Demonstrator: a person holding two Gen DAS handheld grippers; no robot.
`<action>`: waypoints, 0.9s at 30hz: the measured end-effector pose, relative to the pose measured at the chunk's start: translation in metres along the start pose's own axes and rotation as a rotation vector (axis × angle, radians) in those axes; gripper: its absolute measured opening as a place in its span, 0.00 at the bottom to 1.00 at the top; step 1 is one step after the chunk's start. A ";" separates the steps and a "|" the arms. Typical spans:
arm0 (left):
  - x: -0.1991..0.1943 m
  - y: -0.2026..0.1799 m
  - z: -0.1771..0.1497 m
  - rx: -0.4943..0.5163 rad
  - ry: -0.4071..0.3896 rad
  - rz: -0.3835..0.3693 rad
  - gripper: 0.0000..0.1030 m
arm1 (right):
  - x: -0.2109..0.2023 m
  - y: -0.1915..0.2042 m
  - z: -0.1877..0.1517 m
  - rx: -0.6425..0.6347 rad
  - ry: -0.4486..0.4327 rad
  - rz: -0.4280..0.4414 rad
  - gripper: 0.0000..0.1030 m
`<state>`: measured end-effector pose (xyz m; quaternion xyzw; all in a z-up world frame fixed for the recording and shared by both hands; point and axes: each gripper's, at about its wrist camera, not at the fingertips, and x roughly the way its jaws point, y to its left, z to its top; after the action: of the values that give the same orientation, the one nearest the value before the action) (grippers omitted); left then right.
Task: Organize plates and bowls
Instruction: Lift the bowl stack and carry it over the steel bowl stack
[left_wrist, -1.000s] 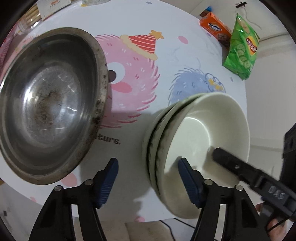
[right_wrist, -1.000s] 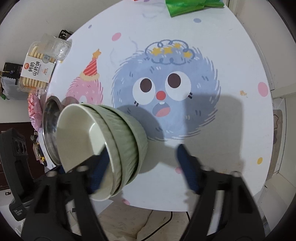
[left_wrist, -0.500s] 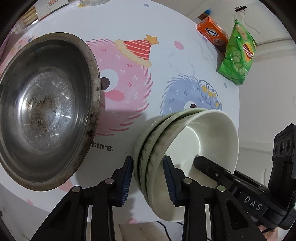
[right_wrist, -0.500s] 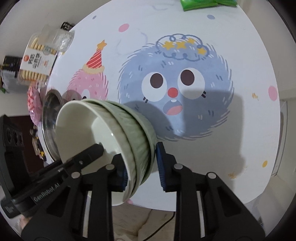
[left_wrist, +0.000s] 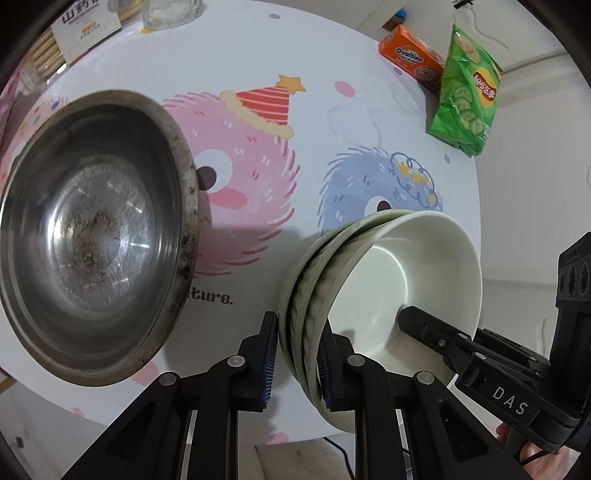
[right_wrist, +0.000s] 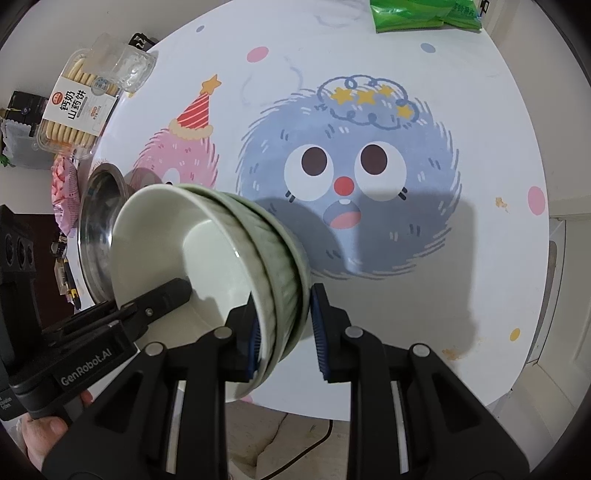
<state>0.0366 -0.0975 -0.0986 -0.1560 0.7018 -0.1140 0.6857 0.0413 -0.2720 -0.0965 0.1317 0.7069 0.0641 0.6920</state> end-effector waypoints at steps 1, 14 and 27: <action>-0.001 -0.001 0.000 0.001 -0.002 0.002 0.18 | -0.001 -0.001 0.000 -0.001 -0.003 0.000 0.26; -0.011 -0.013 0.002 0.024 -0.016 0.027 0.18 | -0.009 -0.003 0.002 -0.003 -0.020 0.002 0.26; -0.035 -0.019 -0.003 0.028 -0.073 0.041 0.18 | -0.033 0.008 0.007 -0.058 -0.066 -0.003 0.26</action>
<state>0.0354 -0.1023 -0.0585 -0.1360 0.6779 -0.1038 0.7150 0.0494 -0.2739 -0.0626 0.1126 0.6815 0.0791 0.7187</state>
